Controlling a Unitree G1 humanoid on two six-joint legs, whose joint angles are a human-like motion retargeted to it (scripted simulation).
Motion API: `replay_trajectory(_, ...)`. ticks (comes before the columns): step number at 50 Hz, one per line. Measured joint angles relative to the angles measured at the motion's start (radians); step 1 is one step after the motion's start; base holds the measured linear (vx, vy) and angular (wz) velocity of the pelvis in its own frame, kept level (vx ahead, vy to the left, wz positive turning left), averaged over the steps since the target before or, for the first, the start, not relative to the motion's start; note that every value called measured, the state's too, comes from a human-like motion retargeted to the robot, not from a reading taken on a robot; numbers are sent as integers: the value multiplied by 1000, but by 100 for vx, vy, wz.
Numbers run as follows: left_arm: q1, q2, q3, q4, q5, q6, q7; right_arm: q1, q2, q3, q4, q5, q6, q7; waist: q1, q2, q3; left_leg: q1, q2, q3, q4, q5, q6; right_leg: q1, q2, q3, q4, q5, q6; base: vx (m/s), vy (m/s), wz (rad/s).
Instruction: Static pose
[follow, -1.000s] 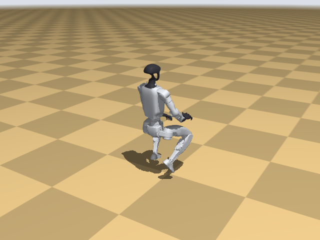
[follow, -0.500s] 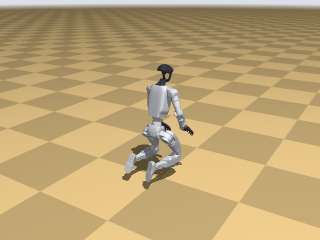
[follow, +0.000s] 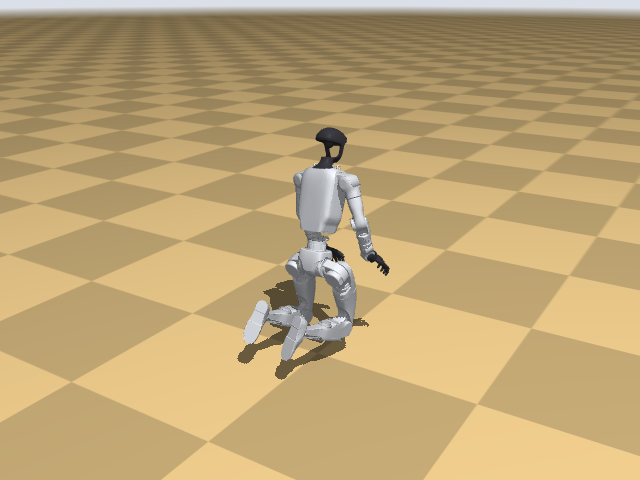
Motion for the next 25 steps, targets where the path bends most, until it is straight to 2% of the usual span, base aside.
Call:
replay_trajectory(2,-13,2,10,-2,-10,-1,-13,-11,-6,-12,2,17,-1,15,5,-19,27,12,-14,12,-22,49,9,23,-41,-4,-16,27,-27,7,2,8)
replay_trajectory(3,-4,-3,11,0,-9,0,-11,0,3,-13,5,20,-1,15,8,-12,11,21,-14,5,-6,16,2,30,-16,4,-9,-2,-7,8,4,6)
replay_trajectory(5,-16,-1,20,-2,-20,1,-25,-11,-3,-24,6,38,-2,30,13,-29,36,31,-25,15,-27,60,13,50,-54,0,-24,23,-33,3,1,3)
replay_trajectory(25,-1,-23,75,9,-86,4,-79,8,24,-79,30,112,3,79,57,-40,56,155,-55,9,-37,48,37,179,-58,14,-48,28,-26,1,0,0)
